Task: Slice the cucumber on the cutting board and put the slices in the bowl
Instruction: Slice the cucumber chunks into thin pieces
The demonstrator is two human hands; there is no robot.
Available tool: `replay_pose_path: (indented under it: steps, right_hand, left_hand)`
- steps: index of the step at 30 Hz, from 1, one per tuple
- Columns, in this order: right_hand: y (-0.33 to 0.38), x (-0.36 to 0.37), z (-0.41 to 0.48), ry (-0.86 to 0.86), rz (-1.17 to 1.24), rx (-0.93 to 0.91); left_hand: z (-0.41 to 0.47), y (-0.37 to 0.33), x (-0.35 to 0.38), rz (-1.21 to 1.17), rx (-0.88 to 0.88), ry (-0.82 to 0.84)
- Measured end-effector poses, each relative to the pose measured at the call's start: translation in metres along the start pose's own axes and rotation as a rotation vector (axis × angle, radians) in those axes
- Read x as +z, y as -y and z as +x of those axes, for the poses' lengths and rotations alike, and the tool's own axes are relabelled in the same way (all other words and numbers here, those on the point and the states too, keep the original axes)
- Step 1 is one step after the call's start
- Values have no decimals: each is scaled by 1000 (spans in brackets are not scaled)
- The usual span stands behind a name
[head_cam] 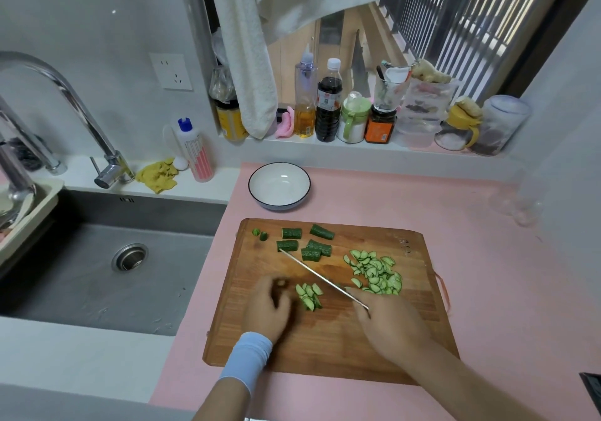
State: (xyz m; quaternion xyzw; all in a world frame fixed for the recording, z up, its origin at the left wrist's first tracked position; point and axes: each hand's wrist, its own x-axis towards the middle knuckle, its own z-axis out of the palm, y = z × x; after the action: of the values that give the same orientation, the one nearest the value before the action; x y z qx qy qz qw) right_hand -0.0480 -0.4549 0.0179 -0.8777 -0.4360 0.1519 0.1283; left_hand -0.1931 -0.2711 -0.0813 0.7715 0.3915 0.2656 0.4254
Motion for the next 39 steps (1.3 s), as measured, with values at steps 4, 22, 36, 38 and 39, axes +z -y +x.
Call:
replay_pose_path:
  steps: [4, 22, 36, 38, 39]
  right_hand:
    - [-20, -8, 1, -34, -239, -130]
    - [-57, -15, -1, -15, -433, -366]
    - [-71, -16, 16, 72, -458, -372]
    - [-69, -20, 16, 113, -499, -380]
    - [-69, -20, 17, 116, -509, -398]
  left_hand:
    - [18, -20, -28, -35, -73, -349]
    - [37, -111, 59, 329, 2, 403]
    - [25, -94, 42, 250, -115, 310]
    - [18, -93, 42, 201, -130, 381]
    - [17, -93, 43, 175, -143, 402]
